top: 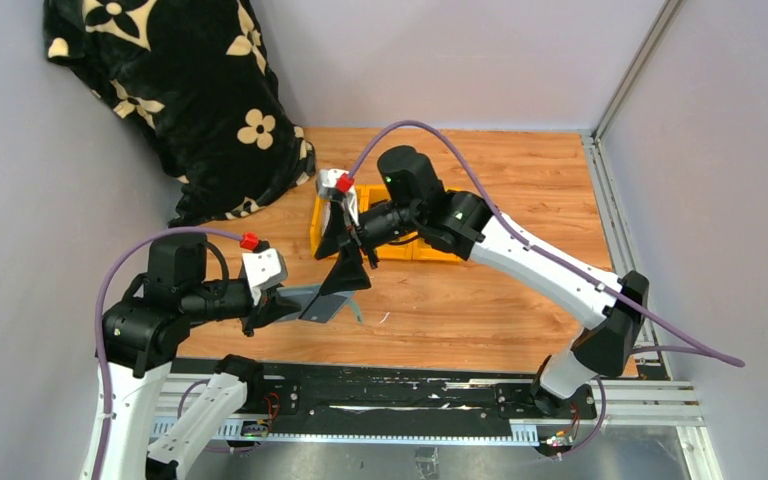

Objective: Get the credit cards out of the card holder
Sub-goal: Remove the credit card from the card holder.

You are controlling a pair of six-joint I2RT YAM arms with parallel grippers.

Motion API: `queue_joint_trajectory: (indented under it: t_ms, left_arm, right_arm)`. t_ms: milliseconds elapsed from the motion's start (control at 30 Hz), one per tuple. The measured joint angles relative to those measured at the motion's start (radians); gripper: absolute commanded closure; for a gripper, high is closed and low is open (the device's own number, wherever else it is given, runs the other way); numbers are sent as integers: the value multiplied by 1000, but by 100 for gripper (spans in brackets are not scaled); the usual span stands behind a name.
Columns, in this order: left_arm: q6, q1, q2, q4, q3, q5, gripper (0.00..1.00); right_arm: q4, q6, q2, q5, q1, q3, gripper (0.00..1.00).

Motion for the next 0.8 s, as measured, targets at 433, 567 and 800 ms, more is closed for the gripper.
queue_joint_trajectory:
  t_ms: [433, 567, 800]
  left_arm:
    - [-13, 0, -11, -13, 6, 31, 100]
    - [-40, 0, -13, -15, 6, 27, 64]
    - [-78, 0, -45, 3, 6, 52, 53]
  right_arm:
    - [-48, -34, 113, -11, 121, 55, 89]
    - [-32, -38, 115, 0, 121, 53, 100]
    - [119, 57, 29, 26, 104, -83, 100]
